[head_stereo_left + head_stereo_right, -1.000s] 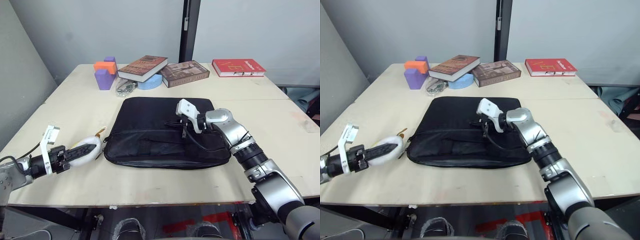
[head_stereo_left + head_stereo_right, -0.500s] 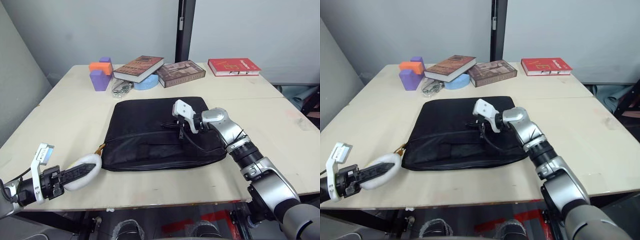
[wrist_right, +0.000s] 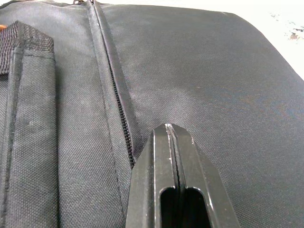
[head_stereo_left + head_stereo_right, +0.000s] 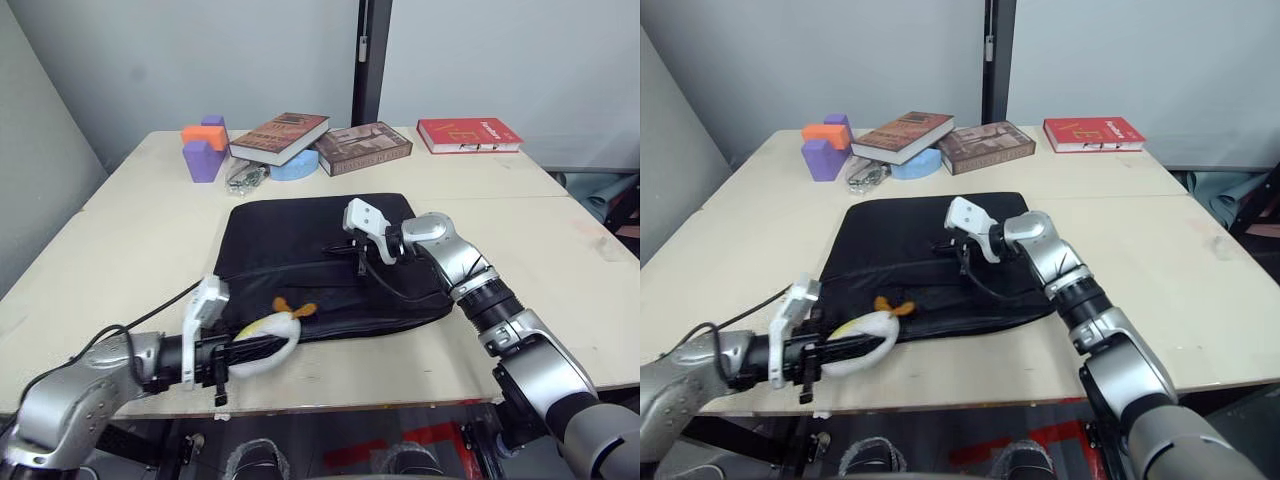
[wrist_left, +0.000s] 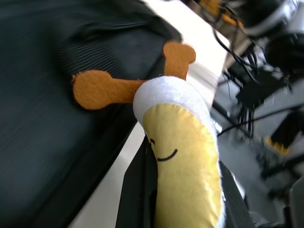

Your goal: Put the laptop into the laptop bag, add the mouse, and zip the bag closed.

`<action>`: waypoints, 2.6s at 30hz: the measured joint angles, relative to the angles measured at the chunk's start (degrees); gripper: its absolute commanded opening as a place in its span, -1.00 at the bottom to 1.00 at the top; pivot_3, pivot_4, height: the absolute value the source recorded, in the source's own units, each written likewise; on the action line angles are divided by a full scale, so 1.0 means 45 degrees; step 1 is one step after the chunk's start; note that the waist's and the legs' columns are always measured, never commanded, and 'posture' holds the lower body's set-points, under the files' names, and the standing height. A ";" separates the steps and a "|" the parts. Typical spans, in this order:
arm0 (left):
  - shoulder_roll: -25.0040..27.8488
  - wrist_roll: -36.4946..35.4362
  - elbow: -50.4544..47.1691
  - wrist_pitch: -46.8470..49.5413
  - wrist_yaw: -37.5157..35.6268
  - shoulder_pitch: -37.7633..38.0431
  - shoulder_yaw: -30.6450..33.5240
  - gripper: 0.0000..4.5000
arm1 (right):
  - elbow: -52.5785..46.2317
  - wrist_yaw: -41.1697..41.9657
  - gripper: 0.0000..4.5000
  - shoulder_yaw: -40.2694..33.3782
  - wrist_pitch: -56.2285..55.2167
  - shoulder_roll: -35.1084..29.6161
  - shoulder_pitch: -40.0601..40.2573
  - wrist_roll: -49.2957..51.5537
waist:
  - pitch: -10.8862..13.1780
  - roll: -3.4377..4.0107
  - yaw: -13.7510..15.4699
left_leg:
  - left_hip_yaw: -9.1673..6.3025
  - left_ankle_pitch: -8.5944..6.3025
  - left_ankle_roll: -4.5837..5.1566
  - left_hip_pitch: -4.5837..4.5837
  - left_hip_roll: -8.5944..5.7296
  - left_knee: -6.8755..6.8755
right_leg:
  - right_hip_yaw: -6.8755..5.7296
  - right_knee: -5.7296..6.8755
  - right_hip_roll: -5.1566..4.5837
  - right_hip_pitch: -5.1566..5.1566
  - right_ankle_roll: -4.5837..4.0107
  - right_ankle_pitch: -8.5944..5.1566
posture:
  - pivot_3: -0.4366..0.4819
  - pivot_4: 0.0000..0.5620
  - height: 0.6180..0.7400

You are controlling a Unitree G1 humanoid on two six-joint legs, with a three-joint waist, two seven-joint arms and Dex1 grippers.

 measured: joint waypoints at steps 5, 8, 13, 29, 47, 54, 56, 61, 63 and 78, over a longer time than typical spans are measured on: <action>-0.0077 0.0382 0.0129 -0.0543 -0.0426 -0.1213 -0.1091 -0.99 | 0.0035 0.0038 -1.00 0.0044 0.0001 -0.0025 -0.0066 -0.0038 | -0.0002 -0.0002 0.0003 | 0.0009 0.0001 -0.0001 0.0001 -0.0001 0.0017 | 0.0013 0.0010 0.0000 0.0000 -0.0001 0.0001 | -0.05 -0.47 0.75; -0.0117 0.0715 0.0698 -0.0865 -0.0973 -0.1902 -0.1900 -0.99 | 0.0052 0.0037 -1.00 0.0048 0.0007 -0.0052 -0.0100 -0.0077 | -0.0002 0.0000 0.0028 | 0.0008 0.0002 0.0000 0.0002 -0.0003 0.0023 | 0.0013 0.0019 -0.0001 0.0001 -0.0002 0.0001 | -0.05 -0.47 0.75; -0.0422 0.1515 0.1783 -0.1441 -0.1717 -0.2850 -0.3183 -0.99 | 0.0024 0.0011 -1.00 0.0050 0.0030 -0.0054 -0.0108 -0.0140 | -0.0002 0.0000 0.0025 | 0.0008 0.0003 0.0001 0.0001 -0.0003 0.0037 | 0.0016 0.0027 -0.0002 0.0001 -0.0003 0.0002 | -0.05 -0.47 0.75; -0.1804 0.2723 0.3311 -0.2616 -0.2690 -0.3928 -0.4532 -0.99 | -0.0005 0.0001 -1.00 0.0036 0.0129 -0.0195 -0.0146 -0.0150 | -0.0015 -0.0003 0.0083 | 0.0008 0.0006 0.0005 0.0002 -0.0005 0.0048 | 0.0016 0.0035 -0.0005 0.0007 -0.0007 0.0005 | -0.05 -0.47 0.75; 0.0222 0.2021 0.3241 -0.2566 -0.3182 -0.2787 -0.2524 0.32 | 0.0015 0.0055 -1.00 0.0051 0.0204 -0.0104 -0.0211 -0.0166 | -0.0017 0.0001 0.0027 | 0.0005 0.0005 0.0004 0.0003 -0.0001 0.0045 | 0.0012 0.0039 -0.0002 0.0002 -0.0007 0.0004 | -0.05 -0.47 0.75; 0.0973 0.2941 0.2722 -0.3494 -0.2922 -0.1722 -0.2295 0.62 | 0.0028 0.0088 -1.00 0.0063 0.0197 -0.0105 -0.0229 -0.0173 | -0.0017 0.0002 0.0019 | 0.0005 0.0005 0.0004 0.0004 -0.0001 0.0039 | 0.0013 0.0035 -0.0003 0.0002 -0.0006 0.0004 | -0.05 -0.47 0.75; 0.0974 0.2973 0.2554 -0.3551 -0.2834 -0.1515 -0.2277 0.62 | 0.0024 0.0087 -1.00 0.0063 0.0197 -0.0109 -0.0229 -0.0175 | -0.0016 0.0004 0.0019 | 0.0006 0.0005 0.0003 0.0005 -0.0001 0.0039 | 0.0013 0.0036 -0.0002 0.0002 -0.0006 0.0004 | -0.05 -0.47 0.75; 0.0976 0.2952 0.2137 -0.3558 -0.2505 -0.1477 -0.1934 0.62 | 0.0030 0.0088 -1.00 0.0063 0.0190 -0.0109 -0.0232 -0.0176 | -0.0016 0.0003 0.0021 | 0.0005 0.0005 0.0003 0.0005 0.0000 0.0039 | 0.0013 0.0038 -0.0001 0.0001 -0.0006 0.0004 | -0.05 -0.47 0.75; 0.1164 0.2994 0.2097 -0.3673 -0.2489 -0.1377 -0.1908 0.62 | 0.0026 0.0096 -1.00 0.0072 0.0182 -0.0101 -0.0239 -0.0175 | -0.0016 0.0003 0.0013 | 0.0005 0.0005 0.0003 0.0004 0.0000 0.0039 | 0.0012 0.0038 -0.0001 -0.0001 -0.0006 0.0004 | -0.05 -0.47 0.75; 0.2023 0.3914 0.1635 -0.4723 -0.2706 -0.0499 -0.2081 0.62 | 0.0023 0.0124 -1.00 0.0071 0.0144 -0.0110 -0.0246 -0.0230 | -0.0016 0.0004 0.0018 | 0.0006 0.0004 0.0003 0.0005 0.0001 0.0038 | 0.0013 0.0039 -0.0001 -0.0002 -0.0007 0.0002 | -0.05 -0.47 0.75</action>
